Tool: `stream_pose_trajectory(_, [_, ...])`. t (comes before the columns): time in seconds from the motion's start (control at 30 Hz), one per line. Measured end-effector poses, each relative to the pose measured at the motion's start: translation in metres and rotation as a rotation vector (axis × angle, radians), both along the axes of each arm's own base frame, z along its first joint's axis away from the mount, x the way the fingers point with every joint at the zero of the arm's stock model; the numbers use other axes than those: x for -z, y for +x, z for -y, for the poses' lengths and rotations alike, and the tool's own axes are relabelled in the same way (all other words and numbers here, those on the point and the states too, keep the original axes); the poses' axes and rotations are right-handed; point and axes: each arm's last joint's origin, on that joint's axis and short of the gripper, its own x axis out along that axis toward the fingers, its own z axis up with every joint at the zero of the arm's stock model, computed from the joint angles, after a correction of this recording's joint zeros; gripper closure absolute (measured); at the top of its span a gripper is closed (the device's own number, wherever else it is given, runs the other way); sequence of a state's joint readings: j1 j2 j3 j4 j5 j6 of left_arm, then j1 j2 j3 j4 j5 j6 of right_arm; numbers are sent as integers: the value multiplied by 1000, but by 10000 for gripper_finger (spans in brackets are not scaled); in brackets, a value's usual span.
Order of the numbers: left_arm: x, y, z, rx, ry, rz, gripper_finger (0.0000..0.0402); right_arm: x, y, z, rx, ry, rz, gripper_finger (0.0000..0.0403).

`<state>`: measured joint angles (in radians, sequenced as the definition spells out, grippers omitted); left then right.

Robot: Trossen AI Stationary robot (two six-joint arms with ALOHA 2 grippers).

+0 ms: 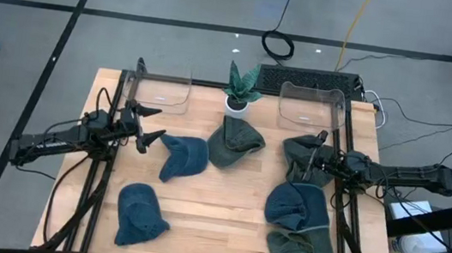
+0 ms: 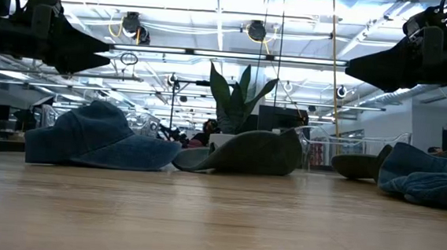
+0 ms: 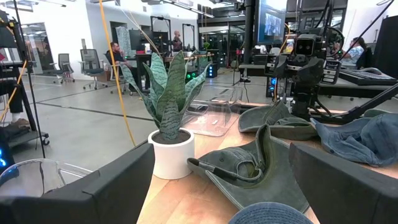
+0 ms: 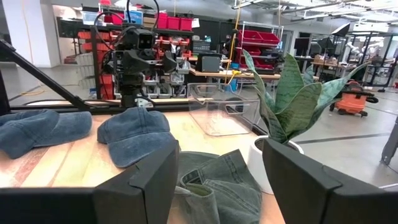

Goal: Pick & Place hat
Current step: Put the bottom right green cap into the left transparent bin

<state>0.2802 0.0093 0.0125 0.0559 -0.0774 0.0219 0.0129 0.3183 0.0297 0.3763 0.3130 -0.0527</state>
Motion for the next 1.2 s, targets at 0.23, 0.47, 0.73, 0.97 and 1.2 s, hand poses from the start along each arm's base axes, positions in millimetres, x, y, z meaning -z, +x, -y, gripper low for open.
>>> stream_pose_trajectory(0.23, [0, 0, 0, 0, 0, 0, 23, 2, 0, 0, -4, 85, 10, 181])
stream_pose_trajectory(0.47, [0, 0, 0, 0, 0, 0, 23, 6, 0, 0, -3, 114, -38, 130])
stream_pose_trajectory(0.73, [0, 0, 0, 0, 0, 0, 23, -2, 1, 0, 0, 123, -62, 86])
stream_pose_trajectory(0.97, [0, 0, 0, 0, 0, 0, 23, -33, 1, 0, 6, 162, -100, 98])
stream_pose_trajectory(1.2, [0, 0, 0, 0, 0, 0, 23, -74, 3, 0, 6, 185, -103, 112])
